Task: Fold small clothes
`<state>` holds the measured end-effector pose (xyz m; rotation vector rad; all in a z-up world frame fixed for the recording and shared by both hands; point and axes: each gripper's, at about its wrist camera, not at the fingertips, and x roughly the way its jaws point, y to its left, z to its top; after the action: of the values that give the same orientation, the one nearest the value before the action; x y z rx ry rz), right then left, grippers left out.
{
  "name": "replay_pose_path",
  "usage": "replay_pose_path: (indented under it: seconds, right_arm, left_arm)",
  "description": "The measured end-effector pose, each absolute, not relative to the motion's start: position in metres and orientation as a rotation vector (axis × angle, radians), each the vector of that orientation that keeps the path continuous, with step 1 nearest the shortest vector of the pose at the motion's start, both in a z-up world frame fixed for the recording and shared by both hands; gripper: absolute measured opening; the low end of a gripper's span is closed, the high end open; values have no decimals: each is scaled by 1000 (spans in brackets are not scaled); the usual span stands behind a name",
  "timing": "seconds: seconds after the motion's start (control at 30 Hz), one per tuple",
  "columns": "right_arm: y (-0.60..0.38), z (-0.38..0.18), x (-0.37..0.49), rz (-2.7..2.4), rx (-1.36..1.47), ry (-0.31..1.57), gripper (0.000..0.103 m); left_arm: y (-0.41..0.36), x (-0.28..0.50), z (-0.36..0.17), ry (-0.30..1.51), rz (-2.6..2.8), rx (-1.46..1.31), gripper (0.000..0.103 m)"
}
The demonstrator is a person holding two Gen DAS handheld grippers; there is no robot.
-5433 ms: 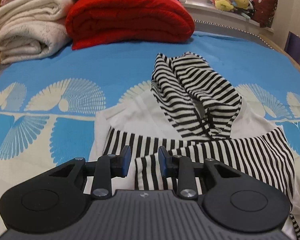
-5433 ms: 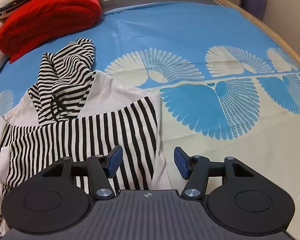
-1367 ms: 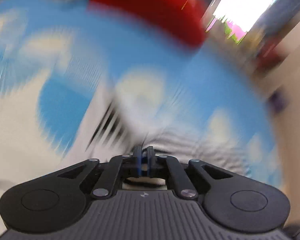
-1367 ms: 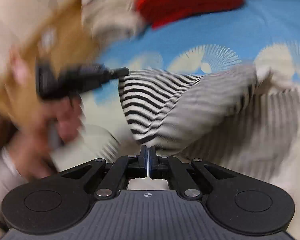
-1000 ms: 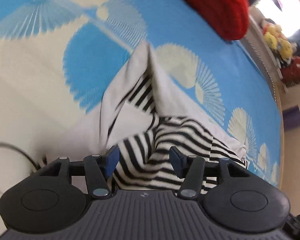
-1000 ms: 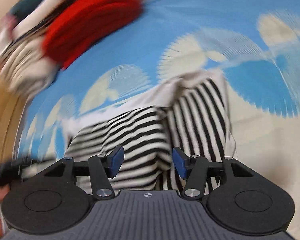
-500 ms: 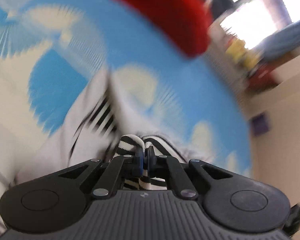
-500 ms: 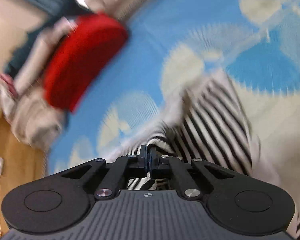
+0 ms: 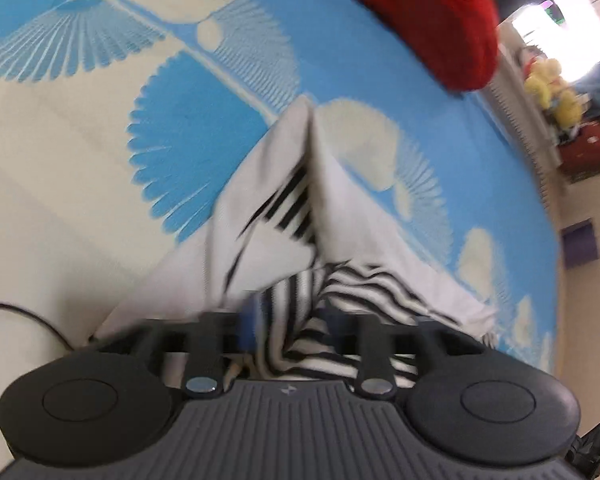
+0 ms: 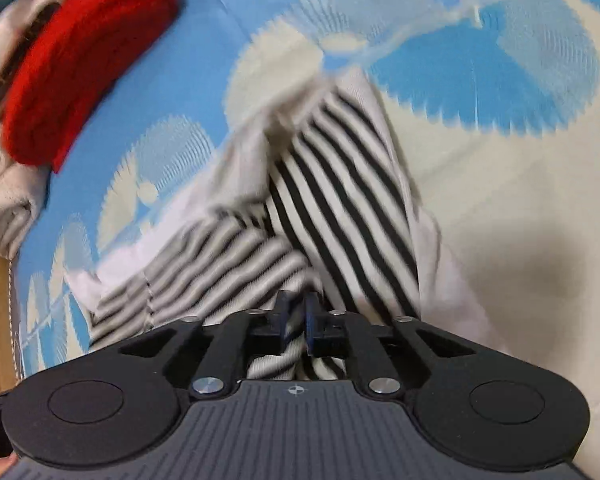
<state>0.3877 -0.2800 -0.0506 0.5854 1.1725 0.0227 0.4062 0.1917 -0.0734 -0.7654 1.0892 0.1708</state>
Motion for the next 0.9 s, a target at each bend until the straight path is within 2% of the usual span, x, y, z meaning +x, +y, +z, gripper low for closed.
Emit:
replay_pose_path:
  seconds: [0.03,0.1,0.17,0.2,0.23,0.3,0.4,0.5,0.57,0.6,0.7,0.77,0.83,0.9]
  right_arm:
    - [-280,-46,389,30,585,1146,46]
    - [-281,-44,394,53,583,1126,48]
    - [-282,-53,396,63,609,1137,48]
    - [-283,-59,399,63,639,1150,46]
    - [-283,-64,399,65,662,1163,29]
    - [-280,-72,403,93,699,1185,2]
    - [-268,-63,400,178,707,1170,1]
    - [-262,-64,399,98,609,1221,1]
    - [-273,-76,397,-22,616,1259,4]
    - [-277,-78,396,-65,611,1261,9]
    - [-274,-55,396,-57,538,1168,10]
    - [-266,-32,395,5,465,1046,17]
    - [-255,-16,393,105,422,946,34]
    - [-252,-28,397,225,524,998,37]
  left_arm:
    - [190,407,-76,1094,166,-773,61]
    - [186,407,-86,1116,153,-799,59]
    - [181,412,-90,1150,147,-786,41]
    - [178,413,-92,1160,145,-769,21]
    - [176,412,-91,1153,142,-753,3]
    - [176,411,-81,1092,160,-721,4]
    - [180,411,-69,1030,176,-704,3]
    - [180,412,-83,1117,202,-690,5]
    - [181,411,-83,1126,227,-664,12]
    - [180,411,-78,1111,235,-631,17]
    - [171,410,-51,970,179,-545,17]
    - [164,410,-41,925,112,-514,18]
    - [157,413,-49,976,84,-510,18]
    - [153,418,-74,1128,116,-479,18]
